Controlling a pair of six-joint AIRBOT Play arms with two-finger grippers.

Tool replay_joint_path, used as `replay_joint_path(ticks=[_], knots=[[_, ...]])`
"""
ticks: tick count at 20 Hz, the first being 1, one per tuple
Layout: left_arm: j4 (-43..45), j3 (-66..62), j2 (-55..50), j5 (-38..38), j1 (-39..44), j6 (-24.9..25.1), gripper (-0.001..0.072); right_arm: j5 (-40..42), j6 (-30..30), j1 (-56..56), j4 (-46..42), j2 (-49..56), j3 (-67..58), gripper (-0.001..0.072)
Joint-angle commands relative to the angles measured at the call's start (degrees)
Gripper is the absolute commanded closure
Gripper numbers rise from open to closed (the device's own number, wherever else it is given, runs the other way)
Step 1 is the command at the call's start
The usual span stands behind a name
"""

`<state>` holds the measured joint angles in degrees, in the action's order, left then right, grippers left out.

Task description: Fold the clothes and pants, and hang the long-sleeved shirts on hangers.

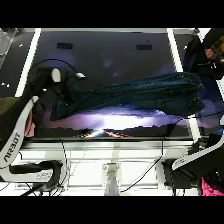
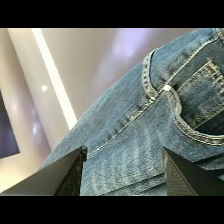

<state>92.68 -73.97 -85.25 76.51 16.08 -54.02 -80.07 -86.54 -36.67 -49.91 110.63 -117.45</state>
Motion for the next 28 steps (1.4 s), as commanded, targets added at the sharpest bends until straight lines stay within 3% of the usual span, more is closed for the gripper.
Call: replay_joint_path(ticks=[1, 4, 6, 7, 9, 11, 13, 15, 18, 21, 23, 28], knots=[[4.96, 0.15, -3.87, -1.22, 3.15, 0.24, 0.0223, -0.39, 0.42, 0.04, 1.27, 0.00, 0.11, 0.0187], [9.84, 0.15, -5.51, -1.27, 3.10, -3.37, 0.0223, -0.13, 0.52, 0.04, 2.40, 0.00, 0.11, 0.0188], [8.61, 0.15, -5.70, -0.70, 2.73, -3.89, 0.0234, -0.26, 0.52, 0.04, 2.40, 0.00, 0.11, 0.0187], [8.41, 0.15, -5.70, 0.42, 2.73, -3.85, 0.0316, -0.33, 0.52, 0.04, 2.40, 0.00, 0.11, 0.0188], [8.46, 0.15, -5.66, 2.75, 3.21, -3.87, 0.0699, -0.39, 0.52, 0.04, 2.40, 0.00, 0.11, 0.0188], [8.57, 0.13, -4.92, 5.22, 3.85, -5.57, 0.0701, -0.81, 0.52, 0.04, 2.40, 0.00, 0.11, 0.0188], [11.50, 0.13, -1.70, 7.34, 5.46, -12.72, 0.0701, -1.20, 0.50, 0.04, 2.40, 0.00, 0.11, 0.0188], [14.86, 0.13, 3.48, 11.67, 8.07, -13.33, 0.0702, -1.49, 0.50, 0.04, 2.40, 0.00, 0.11, 0.0188], [20.85, 0.13, 12.92, 10.99, 12.39, -13.31, 0.0701, -1.62, 0.48, 0.04, 2.45, 0.00, 0.11, 0.0189], [26.12, 0.09, 17.68, 2.27, 13.29, -13.38, 0.0702, -1.95, 0.46, 0.04, 3.76, 0.00, 0.11, 0.0260], [30.56, 0.04, 17.03, -7.48, 11.63, -15.82, 0.0701, -2.12, 0.46, 0.04, 4.70, 0.00, 0.11, 0.0286], [31.10, 0.02, 9.14, -45.57, 0.70, -36.57, 0.0703, -4.66, 0.37, 0.04, 5.16, 0.00, 0.11, 0.0286]])
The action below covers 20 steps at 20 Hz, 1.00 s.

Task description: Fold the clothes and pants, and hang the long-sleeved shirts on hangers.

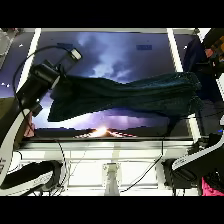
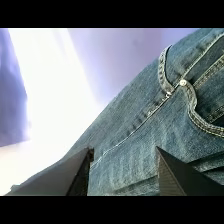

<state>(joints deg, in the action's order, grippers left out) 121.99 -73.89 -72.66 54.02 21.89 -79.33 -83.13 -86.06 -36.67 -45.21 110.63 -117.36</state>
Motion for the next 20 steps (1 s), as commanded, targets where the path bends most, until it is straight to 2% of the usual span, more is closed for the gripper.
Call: replay_joint_path(ticks=[1, 3, 4, 5, 6, 9, 10, 13, 14, 15, 16, 17, 19, 20], knots=[[1.79, -0.07, -5.88, -30.27, -7.58, -13.84, 0.0703, -1.90, -0.15, 0.04, 0.46, 0.00, 0.02, 0.0286], [1.57, -0.07, -12.33, -49.18, -13.09, -19.34, 0.0700, -2.84, -0.20, 0.04, 0.46, 0.00, 0.00, 0.0286], [0.24, -0.07, -16.24, -60.81, -15.82, -20.59, 0.0695, -3.52, -0.20, 0.04, 0.46, 0.00, 0.00, 0.0285], [-1.99, -0.07, -19.74, -70.34, -17.75, -22.01, 0.0566, -4.31, -0.20, 0.04, 0.48, 0.00, 0.00, 0.0285], [-7.02, -0.07, -22.82, -77.13, -19.06, -24.46, 0.0356, -5.09, -0.22, 0.04, 0.46, 0.00, 0.00, 0.0282], [-27.96, 0.00, -26.60, -78.86, -19.85, -37.18, 0.0104, -7.45, -0.26, 0.04, 0.44, 0.00, 0.00, 0.0249], [-30.62, -0.02, -26.56, -78.93, -19.85, -40.39, 0.0102, -7.45, -0.28, 0.04, 0.39, 0.00, 0.00, 0.0249], [-30.71, -0.02, -25.11, -78.88, -19.85, -41.18, 0.0113, -7.28, -0.26, 0.04, 0.39, 0.00, 0.00, 0.0249], [-30.73, 0.00, -24.04, -78.79, -19.71, -41.51, 0.0139, -7.30, -0.24, 0.04, 0.39, 0.00, 0.00, 0.0253], [-30.69, 0.00, -22.62, -77.90, -19.32, -42.91, 0.0333, -7.32, -0.24, 0.04, 0.39, 0.00, 0.00, 0.0274], [-30.51, 0.00, -21.05, -75.36, -18.84, -43.71, 0.0588, -7.34, -0.22, 0.04, 0.26, 0.00, 0.00, 0.0283], [-30.27, 0.00, -19.41, -71.47, -18.29, -43.67, 0.0693, -7.34, -0.20, 0.04, -0.11, 0.00, 0.00, 0.0372], [-26.32, 0.00, -15.65, -56.92, -17.66, -43.65, 0.0699, -7.50, -0.20, 0.02, -1.14, 0.00, 0.00, 0.0683], [-22.49, 0.00, -13.73, -46.58, -17.62, -43.39, 0.0699, -7.78, -0.20, -0.02, -2.34, 0.00, 0.00, 0.0683]])
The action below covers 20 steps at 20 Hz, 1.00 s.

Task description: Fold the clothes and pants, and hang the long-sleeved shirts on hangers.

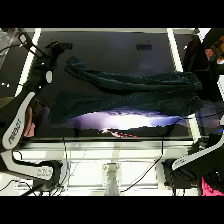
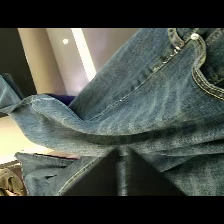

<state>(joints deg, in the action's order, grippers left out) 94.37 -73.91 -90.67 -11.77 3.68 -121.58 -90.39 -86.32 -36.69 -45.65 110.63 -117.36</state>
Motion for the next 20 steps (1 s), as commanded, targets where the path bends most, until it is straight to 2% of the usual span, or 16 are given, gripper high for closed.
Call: replay_joint_path(ticks=[1, 2, 3, 5, 8, 10, 11, 13, 15, 16, 17, 18, 19, 20], knots=[[7.41, 0.02, 5.84, 29.29, 0.61, 0.07, 0.0700, -1.07, 0.07, -0.11, -3.67, 0.00, 0.00, 0.0684], [7.85, 0.02, 7.21, 39.34, 0.44, 3.65, 0.0700, -1.90, 0.04, -0.52, -6.36, 0.00, 0.00, 0.0685], [7.58, 0.02, 8.33, 48.15, -0.09, 9.90, 0.0701, -2.64, 0.07, -1.16, -8.07, 0.00, 0.15, 0.0686], [7.41, 0.85, 10.14, 60.96, -1.25, 20.61, 0.0701, -5.38, 0.48, -4.11, -8.17, -0.02, 1.20, 0.0686], [2.16, 8.87, 15.80, 65.59, -4.83, 29.20, 0.0701, -10.32, 0.76, -10.40, -5.25, -0.17, 4.96, 0.0686], [-4.20, 16.85, 21.59, 67.21, -7.58, 36.79, 0.0701, -11.74, 1.62, -14.03, 0.17, -0.24, 6.97, 0.0685], [-8.22, 20.70, 24.68, 69.70, -8.68, 42.84, 0.0701, -11.74, 1.66, -15.21, 2.60, -0.24, 7.43, 0.0685], [-14.08, 26.38, 29.97, 76.63, -8.72, 58.12, 0.0701, -10.86, 1.90, -15.58, 3.85, -0.22, 7.54, 0.0684], [-20.06, 29.66, 33.48, 81.42, -5.68, 68.24, 0.0700, -9.70, 1.95, -14.53, 3.87, -0.22, 7.54, 0.0675], [-22.08, 30.53, 34.51, 82.31, -3.10, 72.83, 0.0697, -8.98, 1.99, -13.68, 3.87, -0.22, 7.54, 0.0626], [-21.49, 30.84, 35.04, 83.08, 0.61, 78.05, 0.0619, -8.61, 2.03, -12.79, 3.87, -0.22, 7.50, 0.0539], [-18.95, 30.84, 35.01, 82.97, 4.37, 83.12, 0.0434, -8.50, 2.05, -11.91, 3.93, -0.22, 7.50, 0.0461], [-15.13, 30.84, 34.77, 82.03, 8.28, 87.65, 0.0261, -8.26, 2.05, -11.06, 4.02, -0.22, 7.50, 0.0430], [-11.39, 30.86, 34.40, 80.11, 11.61, 89.09, 0.0258, -7.96, 2.05, -10.32, 4.46, -0.22, 7.50, 0.0429]])
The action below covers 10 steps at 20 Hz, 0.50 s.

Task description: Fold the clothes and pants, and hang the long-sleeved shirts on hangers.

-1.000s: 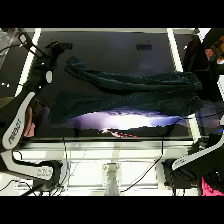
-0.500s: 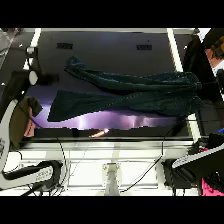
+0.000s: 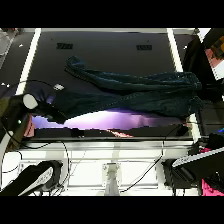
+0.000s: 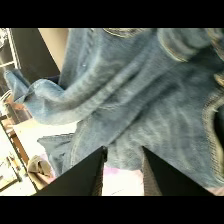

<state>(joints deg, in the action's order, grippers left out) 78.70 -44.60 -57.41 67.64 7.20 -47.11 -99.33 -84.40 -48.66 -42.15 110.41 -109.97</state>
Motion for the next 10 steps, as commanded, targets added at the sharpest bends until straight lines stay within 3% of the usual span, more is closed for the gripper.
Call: replay_joint_path(ticks=[1, 6, 10], knots=[[8.52, 1.53, 0.42, -1.40, 11.23, 14.58, 0.0258, 1.07, 0.15, 2.29, 1.88, 0.00, 0.11, 0.0429], [16.74, 1.53, -6.80, -4.96, 15.19, 14.47, 0.0260, 1.46, 1.64, 4.04, 7.45, 0.00, 0.11, 0.0429], [22.86, 1.53, -10.80, -16.48, 15.08, 3.80, 0.0270, 1.44, 1.62, 4.07, 7.96, 0.00, 0.11, 0.0430]])
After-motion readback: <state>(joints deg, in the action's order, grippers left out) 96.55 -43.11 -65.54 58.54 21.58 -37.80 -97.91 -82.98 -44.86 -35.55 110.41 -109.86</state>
